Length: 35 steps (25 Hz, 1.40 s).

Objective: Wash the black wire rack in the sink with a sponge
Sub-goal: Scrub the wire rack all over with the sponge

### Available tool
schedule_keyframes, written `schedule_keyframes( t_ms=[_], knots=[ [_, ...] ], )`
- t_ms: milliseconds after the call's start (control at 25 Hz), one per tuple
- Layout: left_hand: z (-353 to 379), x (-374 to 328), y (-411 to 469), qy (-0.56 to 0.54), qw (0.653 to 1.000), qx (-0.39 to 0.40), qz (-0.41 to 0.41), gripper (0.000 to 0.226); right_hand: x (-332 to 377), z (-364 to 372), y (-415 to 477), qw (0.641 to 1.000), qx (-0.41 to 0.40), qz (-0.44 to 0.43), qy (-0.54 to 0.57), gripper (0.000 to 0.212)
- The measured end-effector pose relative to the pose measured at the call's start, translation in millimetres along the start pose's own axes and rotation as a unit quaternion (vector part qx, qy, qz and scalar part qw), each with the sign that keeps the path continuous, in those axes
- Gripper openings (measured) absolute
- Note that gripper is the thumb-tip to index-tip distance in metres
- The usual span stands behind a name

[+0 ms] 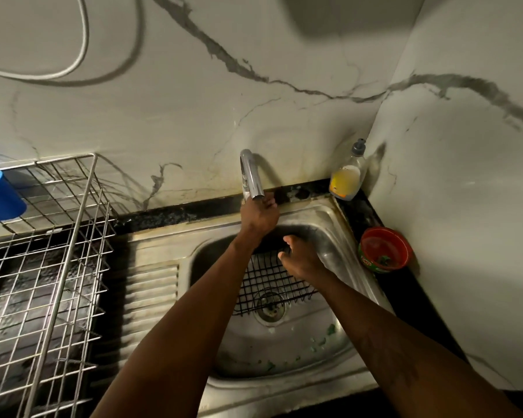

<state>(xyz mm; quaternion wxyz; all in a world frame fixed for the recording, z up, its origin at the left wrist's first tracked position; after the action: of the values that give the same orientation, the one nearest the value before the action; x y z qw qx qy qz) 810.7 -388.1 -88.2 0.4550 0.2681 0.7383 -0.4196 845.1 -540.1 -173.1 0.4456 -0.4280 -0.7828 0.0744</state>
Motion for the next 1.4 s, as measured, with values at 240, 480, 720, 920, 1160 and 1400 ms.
schedule_keyframes(
  t_ms=[240,480,720,920,1160,1400],
  knots=[
    [39.3,-18.5,-31.0,0.137,0.989,0.026,0.043,0.017,0.3,-40.7,-35.8,0.995,-0.068,-0.056,0.041,0.040],
    [103.6,-34.9,-36.9,0.180,0.982,0.027,0.042,0.017,-24.5,-141.5,-85.2,0.970,-0.223,-0.090,-0.033,0.014],
    [177.3,-0.5,-31.6,0.183,0.977,0.108,-0.020,0.031,-101.0,-184.8,-69.1,0.962,-0.069,0.126,-0.231,0.035],
    [213.4,14.7,-35.6,0.079,0.981,0.165,-0.068,0.036,-116.8,-168.9,-65.3,0.965,-0.038,0.120,-0.229,0.059],
    [230.3,8.4,-37.2,0.078,0.978,0.186,-0.059,0.030,-111.9,-188.9,-75.4,0.974,-0.146,0.039,-0.169,0.039],
    [231.4,9.4,-41.7,0.020,0.979,0.189,-0.071,0.030,-101.8,-169.1,-73.5,0.974,-0.097,0.027,-0.204,0.021]
  ],
)
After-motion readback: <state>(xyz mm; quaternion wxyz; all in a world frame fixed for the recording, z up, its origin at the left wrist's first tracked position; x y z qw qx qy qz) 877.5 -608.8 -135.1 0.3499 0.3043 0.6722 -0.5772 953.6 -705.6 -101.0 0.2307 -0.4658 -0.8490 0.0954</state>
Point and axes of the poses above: each hand's wrist, its own y-axis towards the middle knuckle, its own z-axis out of the palm, x = y × z, the point moved 10 cm from there along y, towards the middle knuckle, and after that the axes turned 13 degrees about x, right-handed, at the moved point
